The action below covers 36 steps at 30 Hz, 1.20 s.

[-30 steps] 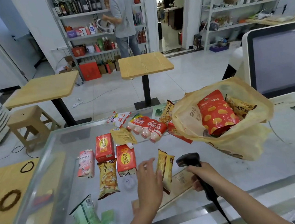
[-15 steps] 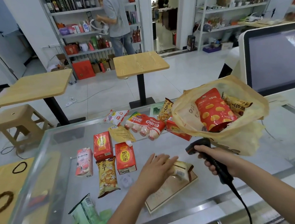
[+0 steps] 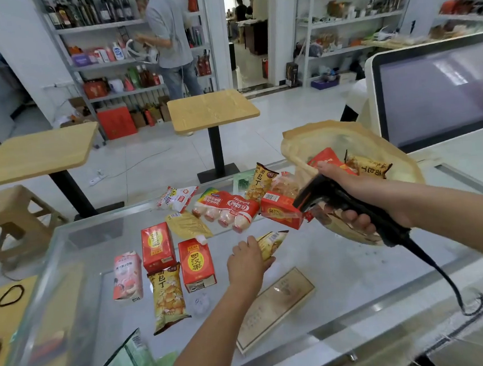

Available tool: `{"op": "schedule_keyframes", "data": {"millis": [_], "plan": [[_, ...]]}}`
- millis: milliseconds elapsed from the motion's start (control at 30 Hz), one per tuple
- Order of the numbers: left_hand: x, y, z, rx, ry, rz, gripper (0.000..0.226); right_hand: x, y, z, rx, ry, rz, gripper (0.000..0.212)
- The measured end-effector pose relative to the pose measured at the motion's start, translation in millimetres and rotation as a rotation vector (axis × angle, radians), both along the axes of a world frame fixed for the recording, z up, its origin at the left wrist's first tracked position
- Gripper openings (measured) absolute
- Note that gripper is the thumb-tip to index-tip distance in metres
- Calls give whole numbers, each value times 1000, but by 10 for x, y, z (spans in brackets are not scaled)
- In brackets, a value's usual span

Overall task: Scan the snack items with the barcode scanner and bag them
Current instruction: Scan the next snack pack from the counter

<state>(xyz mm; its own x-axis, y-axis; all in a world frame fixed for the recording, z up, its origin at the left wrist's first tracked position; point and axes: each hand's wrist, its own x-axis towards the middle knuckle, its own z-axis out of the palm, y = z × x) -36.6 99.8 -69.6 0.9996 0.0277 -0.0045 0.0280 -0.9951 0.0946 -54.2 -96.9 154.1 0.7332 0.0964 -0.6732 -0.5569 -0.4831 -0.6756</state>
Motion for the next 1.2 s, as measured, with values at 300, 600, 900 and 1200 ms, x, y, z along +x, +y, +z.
{"op": "schedule_keyframes", "data": {"millis": [300, 600, 900, 1200], "plan": [[-57, -15, -21, 17, -79, -5, 55, -112, 93, 176, -2, -2, 40, 71], [-23, -23, -104, 9, -175, -44, 62, -174, 70, 222, -20, 10, 42, 74], [49, 89, -55, 14, -147, -43, 67, -190, 79, 225, 4, -16, 56, 80], [41, 142, 14, 15, -105, 64, 65, -65, 55, -125, 138, -8, 67, 79]]}}
